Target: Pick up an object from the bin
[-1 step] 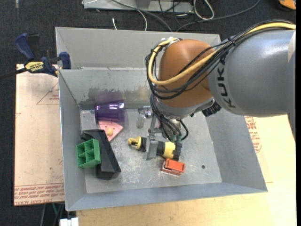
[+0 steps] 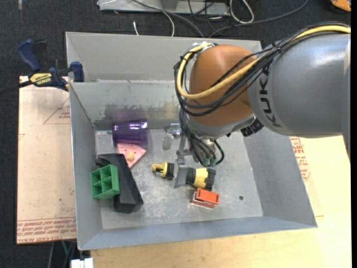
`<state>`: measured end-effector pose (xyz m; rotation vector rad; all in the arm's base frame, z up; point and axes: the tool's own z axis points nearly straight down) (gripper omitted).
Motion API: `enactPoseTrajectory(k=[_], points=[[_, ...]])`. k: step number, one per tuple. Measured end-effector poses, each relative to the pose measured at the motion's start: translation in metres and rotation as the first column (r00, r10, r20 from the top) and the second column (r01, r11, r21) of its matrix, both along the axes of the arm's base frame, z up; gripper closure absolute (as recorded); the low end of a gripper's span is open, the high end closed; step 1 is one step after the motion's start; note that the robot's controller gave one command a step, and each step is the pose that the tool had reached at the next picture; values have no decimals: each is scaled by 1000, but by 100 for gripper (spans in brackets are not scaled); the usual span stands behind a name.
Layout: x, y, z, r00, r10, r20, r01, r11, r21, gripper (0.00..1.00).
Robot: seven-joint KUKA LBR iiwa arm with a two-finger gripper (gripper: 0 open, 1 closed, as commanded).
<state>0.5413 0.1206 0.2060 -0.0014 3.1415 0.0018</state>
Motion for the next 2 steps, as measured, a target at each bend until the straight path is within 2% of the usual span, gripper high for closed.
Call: enactPoseTrajectory(k=[1,2], points=[[14,-53,-93,999,33,3,-33,999,1,0],[9,-71,-88,998,-65,7,65,998,5,0]])
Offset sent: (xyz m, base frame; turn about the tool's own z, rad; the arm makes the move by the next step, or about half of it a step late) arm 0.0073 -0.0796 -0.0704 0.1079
